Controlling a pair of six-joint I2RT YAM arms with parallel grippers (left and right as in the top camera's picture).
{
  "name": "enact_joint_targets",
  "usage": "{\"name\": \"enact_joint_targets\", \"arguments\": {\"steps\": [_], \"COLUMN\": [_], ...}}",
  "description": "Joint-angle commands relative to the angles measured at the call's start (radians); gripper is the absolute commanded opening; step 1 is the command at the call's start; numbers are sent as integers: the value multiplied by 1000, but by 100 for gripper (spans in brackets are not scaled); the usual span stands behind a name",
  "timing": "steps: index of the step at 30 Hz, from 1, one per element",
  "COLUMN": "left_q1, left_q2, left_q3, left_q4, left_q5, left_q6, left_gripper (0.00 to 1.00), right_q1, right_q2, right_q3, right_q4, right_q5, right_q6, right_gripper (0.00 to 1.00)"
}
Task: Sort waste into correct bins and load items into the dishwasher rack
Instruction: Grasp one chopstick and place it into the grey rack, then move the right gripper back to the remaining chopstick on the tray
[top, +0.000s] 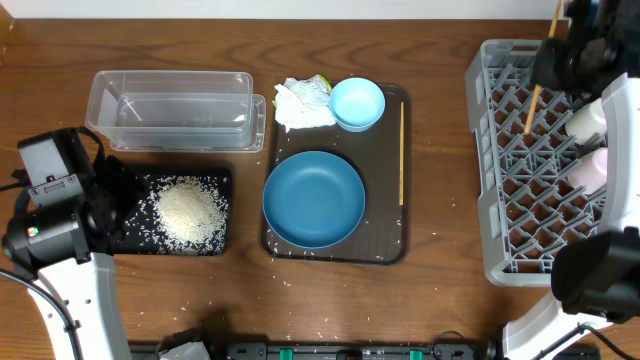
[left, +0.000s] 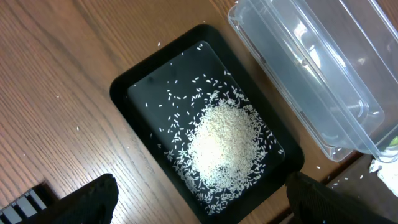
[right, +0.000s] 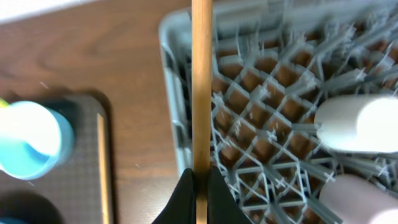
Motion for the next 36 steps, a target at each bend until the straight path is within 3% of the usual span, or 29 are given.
{"name": "enact_joint_targets", "arguments": {"steps": [1,7,12,20,26,33,36], "left_q1": [5,5,5,5,5,5,5], "left_q2": [4,4,4,4,4,4,4], "left_q3": [8,8,8,8,8,8,8], "left_q4": [0,0,0,0,0,0,0], "left_q5": [-6,-6,-6,-6,-6,-6,-6], "left_q6": [2,2,2,2,2,2,2], "left_gripper": [89,89,89,89,89,89,89], "right_q1": [-13,-12,-11,5,109,313,383], "right_q2": [32,32,32,11,10,13,14], "right_q3": [-93,-216,-246,-245,-246,-302,-382], "right_q4": [39,145,166,153,122,146,224], "right_q5": [-37,-75,-75,-285,-316,85,136], "right_q6": [-61,-59,-59,-51,2,216,283], "right_gripper": [1,6,41,73,72,65,62]}}
